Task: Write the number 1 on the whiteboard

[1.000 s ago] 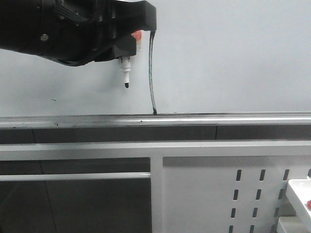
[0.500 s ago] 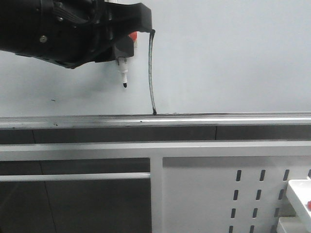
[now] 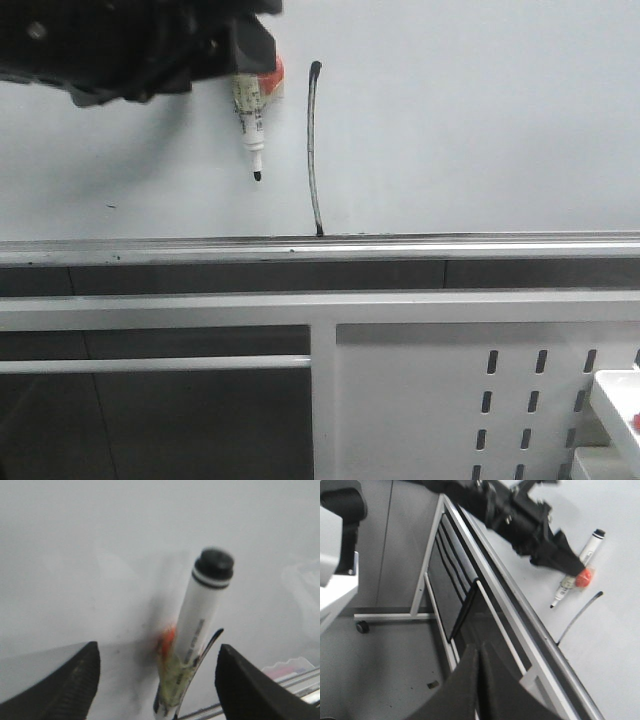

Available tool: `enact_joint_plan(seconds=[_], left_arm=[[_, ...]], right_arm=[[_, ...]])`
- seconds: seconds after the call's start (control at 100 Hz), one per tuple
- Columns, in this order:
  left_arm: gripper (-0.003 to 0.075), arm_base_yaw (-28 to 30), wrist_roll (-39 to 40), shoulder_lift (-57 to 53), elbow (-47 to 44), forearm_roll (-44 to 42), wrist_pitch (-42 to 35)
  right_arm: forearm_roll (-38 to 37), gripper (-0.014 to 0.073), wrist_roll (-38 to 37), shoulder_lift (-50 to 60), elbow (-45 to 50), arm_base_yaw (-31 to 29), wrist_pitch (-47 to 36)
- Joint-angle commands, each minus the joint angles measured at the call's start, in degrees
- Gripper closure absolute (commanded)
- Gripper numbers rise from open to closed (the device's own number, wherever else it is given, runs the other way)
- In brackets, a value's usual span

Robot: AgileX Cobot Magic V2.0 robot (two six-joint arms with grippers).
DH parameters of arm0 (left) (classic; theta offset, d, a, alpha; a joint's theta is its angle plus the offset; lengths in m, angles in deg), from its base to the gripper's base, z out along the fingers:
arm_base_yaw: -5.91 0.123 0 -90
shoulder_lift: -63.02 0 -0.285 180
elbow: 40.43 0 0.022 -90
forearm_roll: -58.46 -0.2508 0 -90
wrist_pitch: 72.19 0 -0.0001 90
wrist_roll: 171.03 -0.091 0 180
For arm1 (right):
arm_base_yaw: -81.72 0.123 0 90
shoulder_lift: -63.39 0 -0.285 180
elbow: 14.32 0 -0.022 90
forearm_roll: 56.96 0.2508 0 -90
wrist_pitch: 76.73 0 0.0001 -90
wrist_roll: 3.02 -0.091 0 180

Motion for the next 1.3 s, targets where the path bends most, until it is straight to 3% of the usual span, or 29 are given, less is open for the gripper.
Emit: enact_joint_plan(seconds=[0.0, 0.13, 0.27, 0.36, 0.45, 0.6, 0.76, 1.05, 1.18, 1.29], left_arm=[[0.0244, -0.93, -3.57, -5.86, -0.85, -0.51, -4.6], [0.0259, -2.05, -4.53, -14.34, -5.89, -0.51, -4.23], [0.0364, -2.08, -4.91, -25.58, -11.43, -0.51, -0.19], [0.0514, -2.08, -8.46, -33.69, -14.42, -0.51, 3.15], [0.0741, -2.08, -14.7, -41.6, -16.73, -0.61, 6.74], [0.074, -2.08, -18.0, -52.3, -18.47, -0.62, 11.02], [0.074, -2.08, -18.0, -58.56, -19.01, -0.62, 12.38], [0.074, -2.08, -18.0, -60.21, -19.01, -0.62, 12.36], [0.074, -2.08, -18.0, -60.21, -18.56, 8.41, 12.67], [0.074, -2.08, -18.0, -60.21, -18.67, 9.99, 12.67]], right_arm=[[-2.03, 0.0645, -0.19, -0.37, -1.28, -0.49, -3.71], [-2.27, 0.0645, -0.19, -0.37, -1.28, -0.49, -3.71], [-2.27, 0.0645, -0.19, -0.37, -1.28, -0.49, -4.2], [-2.27, 0.0645, -0.19, -0.37, -1.28, -0.49, -6.25], [-2.42, 0.0645, -0.19, -0.37, -1.28, -0.49, -10.5], [-2.42, 0.0645, -0.19, -0.47, -1.28, -0.49, -14.79], [-0.57, 0.0645, -0.19, -0.47, -1.28, -0.49, -10.23], [-0.34, 0.0645, -0.19, -0.47, -1.28, -0.49, -6.52], [-0.34, 0.0645, -0.19, -0.47, -1.28, -0.49, -6.52], [-0.34, 0.0645, -0.19, -0.47, -1.28, -0.49, -6.52]])
